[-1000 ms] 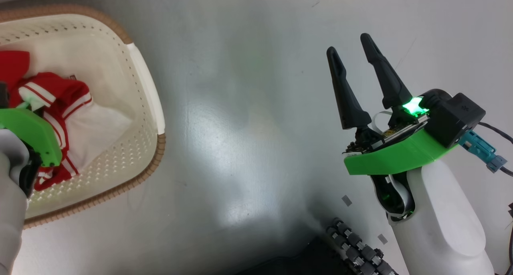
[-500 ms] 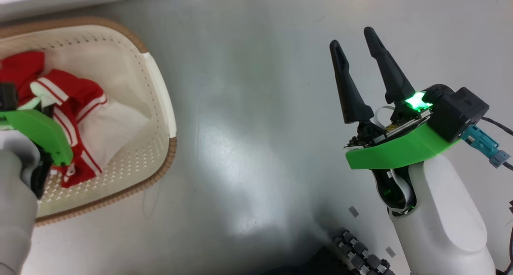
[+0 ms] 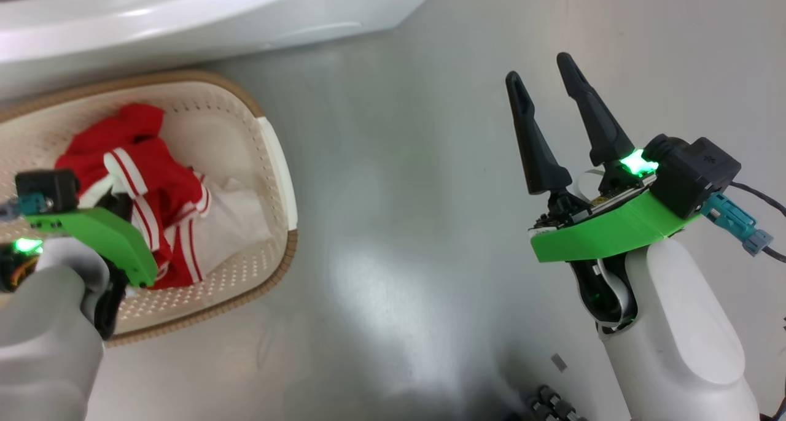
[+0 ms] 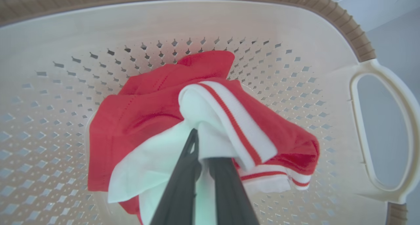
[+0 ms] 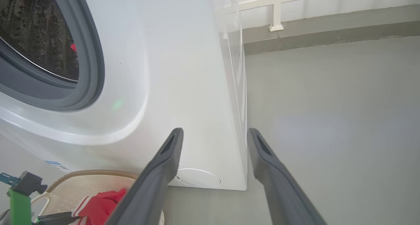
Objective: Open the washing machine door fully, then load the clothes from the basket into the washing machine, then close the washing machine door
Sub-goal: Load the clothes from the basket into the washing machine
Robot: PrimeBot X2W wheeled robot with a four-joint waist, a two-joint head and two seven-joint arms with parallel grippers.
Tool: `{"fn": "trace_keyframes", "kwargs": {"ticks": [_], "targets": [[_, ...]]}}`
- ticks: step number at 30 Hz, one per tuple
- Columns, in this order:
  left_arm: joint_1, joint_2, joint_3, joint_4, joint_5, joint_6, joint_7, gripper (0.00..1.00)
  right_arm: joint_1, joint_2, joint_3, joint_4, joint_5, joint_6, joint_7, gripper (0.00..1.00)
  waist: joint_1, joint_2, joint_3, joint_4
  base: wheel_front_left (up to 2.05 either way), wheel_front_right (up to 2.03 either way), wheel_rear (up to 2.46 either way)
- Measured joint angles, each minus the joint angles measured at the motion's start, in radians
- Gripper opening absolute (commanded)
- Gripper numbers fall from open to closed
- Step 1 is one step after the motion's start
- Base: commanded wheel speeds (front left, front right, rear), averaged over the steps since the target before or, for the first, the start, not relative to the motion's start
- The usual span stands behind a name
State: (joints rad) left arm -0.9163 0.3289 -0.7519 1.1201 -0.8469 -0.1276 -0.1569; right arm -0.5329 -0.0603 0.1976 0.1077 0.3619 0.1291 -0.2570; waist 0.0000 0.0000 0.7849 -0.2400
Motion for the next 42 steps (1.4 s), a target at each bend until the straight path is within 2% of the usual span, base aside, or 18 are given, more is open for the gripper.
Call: {"fn": "trace_keyframes", "kwargs": {"ticks": [18,26,31,42], "targets": [[0.15,0.006,-0.047,-0.147,-0.054,0.0,-0.092,0.0,0.084,-0.044,-0.007,0.04,0.019,0.0,0.0,1.0,0.0,0.0,-0.212,0.055,0.0,0.0,0.0],[0.226,0.021,0.049,-0.287,0.003,0.003,-0.093,0.0,0.112,-0.064,-0.007,0.056,0.023,0.0,0.0,1.0,0.0,0.0,-0.287,0.076,0.0,0.0,0.0],[0.339,0.022,0.13,-0.42,0.063,0.036,-0.093,0.0,0.145,-0.08,-0.003,0.069,0.037,0.0,0.0,1.0,0.0001,0.0,-0.353,0.092,0.0,0.0,0.0],[0.523,0.019,0.241,-0.667,0.127,0.09,-0.093,0.0,0.196,-0.108,0.008,0.088,0.059,0.0,0.0,1.0,0.0,0.0,-0.471,0.122,0.0,0.0,0.0]]}}
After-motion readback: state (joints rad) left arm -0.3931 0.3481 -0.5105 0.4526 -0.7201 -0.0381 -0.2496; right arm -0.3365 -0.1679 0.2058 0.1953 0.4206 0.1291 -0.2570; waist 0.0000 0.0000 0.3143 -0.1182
